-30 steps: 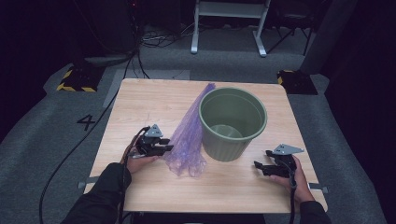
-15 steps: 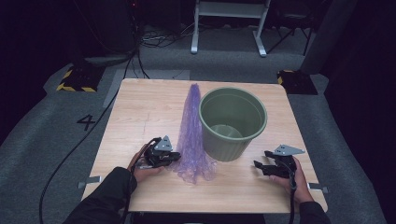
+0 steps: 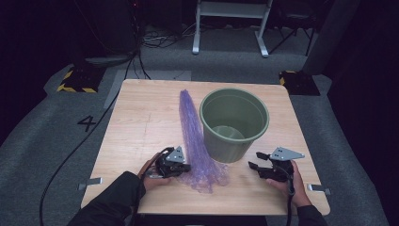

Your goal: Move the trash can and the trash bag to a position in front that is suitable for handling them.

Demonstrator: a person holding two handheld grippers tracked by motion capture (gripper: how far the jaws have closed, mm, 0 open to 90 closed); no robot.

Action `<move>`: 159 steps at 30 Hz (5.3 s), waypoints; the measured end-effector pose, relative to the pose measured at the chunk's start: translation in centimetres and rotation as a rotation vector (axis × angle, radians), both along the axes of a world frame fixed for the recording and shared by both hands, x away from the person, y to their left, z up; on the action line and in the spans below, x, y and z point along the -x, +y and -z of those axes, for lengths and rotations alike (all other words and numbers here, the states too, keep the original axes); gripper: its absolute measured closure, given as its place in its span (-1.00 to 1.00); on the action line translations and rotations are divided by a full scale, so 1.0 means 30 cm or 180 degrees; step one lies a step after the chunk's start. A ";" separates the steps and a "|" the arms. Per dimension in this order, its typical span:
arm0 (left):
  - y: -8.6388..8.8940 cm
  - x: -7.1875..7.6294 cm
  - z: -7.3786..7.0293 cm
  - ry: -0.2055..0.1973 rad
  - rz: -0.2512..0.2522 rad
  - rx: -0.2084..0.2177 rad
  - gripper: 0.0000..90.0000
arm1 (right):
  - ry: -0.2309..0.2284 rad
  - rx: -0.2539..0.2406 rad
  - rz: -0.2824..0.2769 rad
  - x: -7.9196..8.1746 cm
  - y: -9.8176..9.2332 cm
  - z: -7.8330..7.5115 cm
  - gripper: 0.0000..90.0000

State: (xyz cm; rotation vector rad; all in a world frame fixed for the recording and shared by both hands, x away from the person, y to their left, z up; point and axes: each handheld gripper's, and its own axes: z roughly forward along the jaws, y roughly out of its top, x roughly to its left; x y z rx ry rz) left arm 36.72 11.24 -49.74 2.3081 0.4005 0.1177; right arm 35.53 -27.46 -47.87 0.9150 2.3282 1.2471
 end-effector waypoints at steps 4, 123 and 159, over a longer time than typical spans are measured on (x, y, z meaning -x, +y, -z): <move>-0.049 0.033 0.003 -0.0057 0.0120 0.0041 0.91 | -0.0036 -0.0024 -0.0099 0.016 0.029 -0.008 0.16; 0.327 -0.088 -0.007 0.0373 -0.0671 0.0083 -0.30 | 0.0117 0.0134 0.0691 -0.082 -0.197 0.030 0.05; 0.169 -0.027 -0.003 -0.0061 -0.0761 -0.0111 0.18 | -0.0395 0.0091 -0.0113 0.108 0.118 -0.222 -0.37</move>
